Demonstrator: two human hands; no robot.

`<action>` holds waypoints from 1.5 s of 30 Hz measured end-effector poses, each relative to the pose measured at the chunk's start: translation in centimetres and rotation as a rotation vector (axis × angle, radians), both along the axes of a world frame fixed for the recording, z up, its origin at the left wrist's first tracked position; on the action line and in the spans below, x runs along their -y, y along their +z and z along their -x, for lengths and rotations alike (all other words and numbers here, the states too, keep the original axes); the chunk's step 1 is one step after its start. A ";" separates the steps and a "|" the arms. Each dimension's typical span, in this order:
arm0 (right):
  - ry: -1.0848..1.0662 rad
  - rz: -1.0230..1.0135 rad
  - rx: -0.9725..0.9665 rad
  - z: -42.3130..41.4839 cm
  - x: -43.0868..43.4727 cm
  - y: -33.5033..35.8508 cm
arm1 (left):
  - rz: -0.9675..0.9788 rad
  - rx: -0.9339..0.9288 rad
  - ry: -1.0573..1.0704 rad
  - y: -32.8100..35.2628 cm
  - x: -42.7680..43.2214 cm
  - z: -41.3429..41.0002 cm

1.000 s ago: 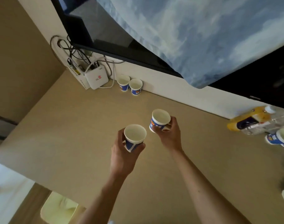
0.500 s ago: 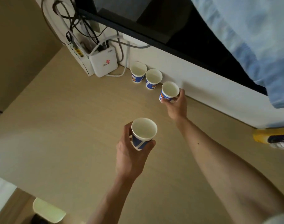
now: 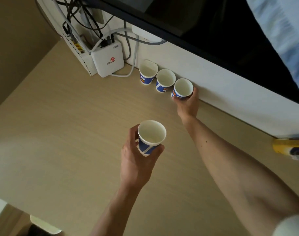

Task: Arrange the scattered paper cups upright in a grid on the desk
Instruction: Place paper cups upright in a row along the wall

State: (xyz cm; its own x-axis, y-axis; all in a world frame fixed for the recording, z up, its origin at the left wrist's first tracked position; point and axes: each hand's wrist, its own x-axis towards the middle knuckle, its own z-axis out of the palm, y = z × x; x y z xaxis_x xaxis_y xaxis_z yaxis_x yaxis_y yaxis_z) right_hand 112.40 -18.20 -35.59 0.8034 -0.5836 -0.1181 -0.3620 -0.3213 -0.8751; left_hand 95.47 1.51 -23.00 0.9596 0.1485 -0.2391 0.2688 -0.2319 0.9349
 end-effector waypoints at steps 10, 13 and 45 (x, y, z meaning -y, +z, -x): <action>-0.048 -0.094 -0.052 2.5 0.6 0.4 | -0.019 0.005 -0.009 0.2 0.5 -0.3; -0.156 -0.187 -0.042 6.5 0.1 2.7 | -0.013 -0.002 0.012 0.2 0.8 -0.5; -0.063 -0.078 0.046 5.3 4.6 2.8 | -0.155 0.026 -0.215 -1.4 2.8 0.7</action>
